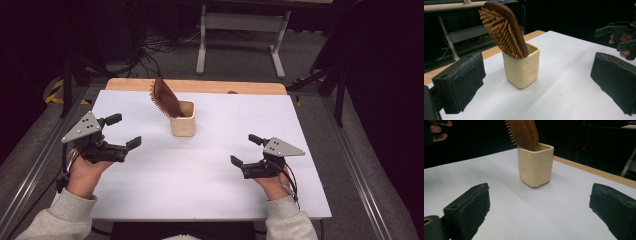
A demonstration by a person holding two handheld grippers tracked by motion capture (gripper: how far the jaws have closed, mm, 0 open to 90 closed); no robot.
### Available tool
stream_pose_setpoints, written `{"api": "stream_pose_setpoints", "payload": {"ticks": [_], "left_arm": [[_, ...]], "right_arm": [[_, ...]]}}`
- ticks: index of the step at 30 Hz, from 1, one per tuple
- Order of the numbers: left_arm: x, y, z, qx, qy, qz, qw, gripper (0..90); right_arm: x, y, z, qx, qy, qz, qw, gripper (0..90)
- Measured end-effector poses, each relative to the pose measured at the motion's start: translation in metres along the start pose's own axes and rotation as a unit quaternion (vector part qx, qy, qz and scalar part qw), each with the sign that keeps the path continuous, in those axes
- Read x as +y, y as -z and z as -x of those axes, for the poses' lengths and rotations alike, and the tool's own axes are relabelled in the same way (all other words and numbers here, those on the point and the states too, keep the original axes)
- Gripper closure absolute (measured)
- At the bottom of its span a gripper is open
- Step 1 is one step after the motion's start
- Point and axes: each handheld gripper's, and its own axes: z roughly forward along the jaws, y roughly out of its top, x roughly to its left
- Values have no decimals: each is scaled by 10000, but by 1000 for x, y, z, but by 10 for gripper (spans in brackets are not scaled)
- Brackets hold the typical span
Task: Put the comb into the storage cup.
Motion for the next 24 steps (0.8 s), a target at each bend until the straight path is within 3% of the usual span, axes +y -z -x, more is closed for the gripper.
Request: {"api": "stream_pose_setpoints", "payload": {"ticks": [15,24], "left_arm": [[-49,4,2,3,129,-137,9998,6],[-80,3,1,-36,307,-142,9994,7]], "right_arm": [[-12,8,3,-46,-60,-88,9999,34],[-20,13,4,-66,-82,-138,9998,35]]}}
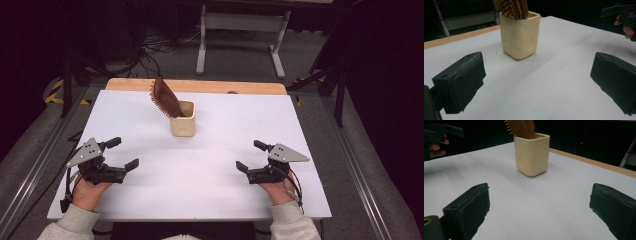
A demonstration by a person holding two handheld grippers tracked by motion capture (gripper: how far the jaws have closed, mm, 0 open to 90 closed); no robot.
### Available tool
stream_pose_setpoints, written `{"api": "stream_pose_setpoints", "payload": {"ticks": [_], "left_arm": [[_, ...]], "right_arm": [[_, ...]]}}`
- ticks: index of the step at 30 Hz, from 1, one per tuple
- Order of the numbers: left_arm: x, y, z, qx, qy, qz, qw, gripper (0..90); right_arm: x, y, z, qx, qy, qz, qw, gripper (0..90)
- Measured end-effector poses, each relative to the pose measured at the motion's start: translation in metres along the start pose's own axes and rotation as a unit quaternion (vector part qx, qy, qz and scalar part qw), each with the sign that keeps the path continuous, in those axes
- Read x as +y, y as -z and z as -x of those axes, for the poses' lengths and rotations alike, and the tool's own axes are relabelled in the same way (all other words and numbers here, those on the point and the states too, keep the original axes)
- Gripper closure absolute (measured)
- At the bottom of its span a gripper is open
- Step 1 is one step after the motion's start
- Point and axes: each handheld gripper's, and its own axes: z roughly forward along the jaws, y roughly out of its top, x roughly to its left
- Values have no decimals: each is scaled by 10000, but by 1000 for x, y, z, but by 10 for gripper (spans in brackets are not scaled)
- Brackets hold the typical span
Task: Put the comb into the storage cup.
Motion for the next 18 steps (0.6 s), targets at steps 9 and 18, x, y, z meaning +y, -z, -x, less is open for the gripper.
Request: {"api": "stream_pose_setpoints", "payload": {"ticks": [9,18], "left_arm": [[-28,-2,-2,-20,292,-180,9994,7],[-39,1,1,235,115,-13,9997,6]], "right_arm": [[-8,2,0,2,-3,-44,10000,34],[-21,1,1,-52,-81,-183,9998,32]]}}
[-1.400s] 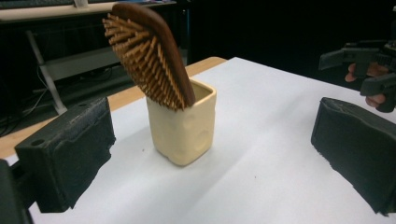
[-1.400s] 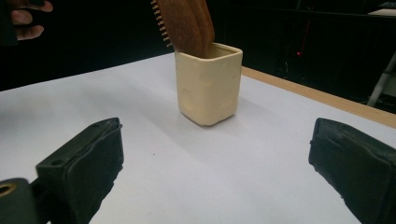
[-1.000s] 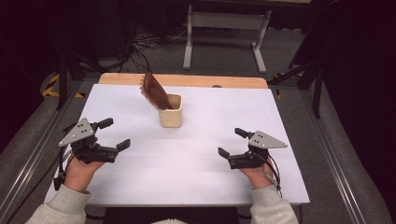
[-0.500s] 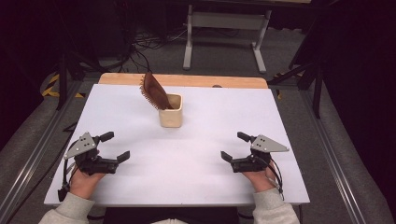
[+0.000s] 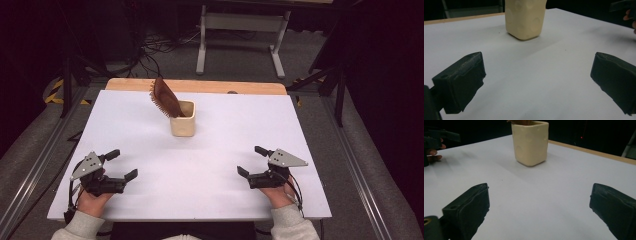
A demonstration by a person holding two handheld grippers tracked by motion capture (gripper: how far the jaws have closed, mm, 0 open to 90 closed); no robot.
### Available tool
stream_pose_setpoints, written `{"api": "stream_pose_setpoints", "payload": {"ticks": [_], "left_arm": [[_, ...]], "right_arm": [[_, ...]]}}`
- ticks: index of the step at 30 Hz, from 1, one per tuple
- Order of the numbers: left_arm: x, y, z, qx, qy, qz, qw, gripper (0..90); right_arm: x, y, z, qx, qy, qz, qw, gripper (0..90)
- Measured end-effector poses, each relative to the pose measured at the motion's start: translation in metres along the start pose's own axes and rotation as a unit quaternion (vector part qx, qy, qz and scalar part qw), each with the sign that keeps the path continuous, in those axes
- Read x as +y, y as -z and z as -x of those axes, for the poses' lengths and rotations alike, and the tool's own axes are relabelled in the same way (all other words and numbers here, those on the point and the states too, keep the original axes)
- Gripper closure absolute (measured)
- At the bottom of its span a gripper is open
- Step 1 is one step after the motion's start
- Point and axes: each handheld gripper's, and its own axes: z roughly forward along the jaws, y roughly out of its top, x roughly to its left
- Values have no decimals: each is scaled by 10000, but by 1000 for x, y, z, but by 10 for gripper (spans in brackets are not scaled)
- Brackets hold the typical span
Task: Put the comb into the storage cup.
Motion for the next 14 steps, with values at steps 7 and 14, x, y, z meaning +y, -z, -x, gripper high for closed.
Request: {"api": "stream_pose_setpoints", "payload": {"ticks": [7,14], "left_arm": [[0,-1,-1,-48,44,29,10000,6],[2,3,-3,-28,239,109,9997,6]], "right_arm": [[-5,-2,1,-9,-51,-67,10000,29],[-4,-1,2,-2,-101,-46,9999,25]]}}
